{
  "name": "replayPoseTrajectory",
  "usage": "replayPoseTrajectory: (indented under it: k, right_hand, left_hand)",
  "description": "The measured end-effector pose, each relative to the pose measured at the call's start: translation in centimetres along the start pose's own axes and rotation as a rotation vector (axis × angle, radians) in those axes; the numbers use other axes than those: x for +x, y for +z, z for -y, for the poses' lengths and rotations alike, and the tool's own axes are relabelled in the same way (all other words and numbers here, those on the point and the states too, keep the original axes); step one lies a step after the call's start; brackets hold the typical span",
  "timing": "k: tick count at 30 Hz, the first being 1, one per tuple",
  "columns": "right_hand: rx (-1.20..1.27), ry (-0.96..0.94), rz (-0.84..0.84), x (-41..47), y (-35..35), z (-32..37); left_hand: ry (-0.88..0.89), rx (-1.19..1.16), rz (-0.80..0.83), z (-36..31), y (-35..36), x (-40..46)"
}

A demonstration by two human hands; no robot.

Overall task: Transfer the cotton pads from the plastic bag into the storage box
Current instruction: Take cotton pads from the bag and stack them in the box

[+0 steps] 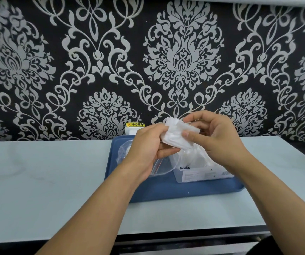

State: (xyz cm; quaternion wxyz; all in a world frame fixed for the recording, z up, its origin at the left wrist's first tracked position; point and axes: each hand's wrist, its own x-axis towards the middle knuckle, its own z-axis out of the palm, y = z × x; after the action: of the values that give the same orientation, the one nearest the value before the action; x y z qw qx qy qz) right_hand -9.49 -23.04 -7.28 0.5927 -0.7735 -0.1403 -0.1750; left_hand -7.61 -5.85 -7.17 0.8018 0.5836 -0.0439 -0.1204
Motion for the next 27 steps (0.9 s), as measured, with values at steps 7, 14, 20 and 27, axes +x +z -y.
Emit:
replayPoseTrajectory:
  k: [7, 14, 20, 27]
  right_hand:
    - [-0.097, -0.010, -0.032, -0.1, 0.0, 0.4]
    - [-0.087, -0.062, -0.162, -0.3, 0.2, 0.3]
    - [-0.004, -0.084, -0.315, -0.4, 0.6, 0.5]
    - [0.130, -0.077, -0.356, -0.3, -0.1, 1.1]
  left_hand:
    - [0.003, 0.052, 0.006, 0.0, 0.0, 0.1]
    - [-0.013, -0.053, 0.048, 0.1, 0.5, -0.2]
    - [0.005, -0.142, 0.041, 0.4, 1.1, -0.2]
    - [0.043, -0.128, 0.014, 0.8, 1.4, -0.1]
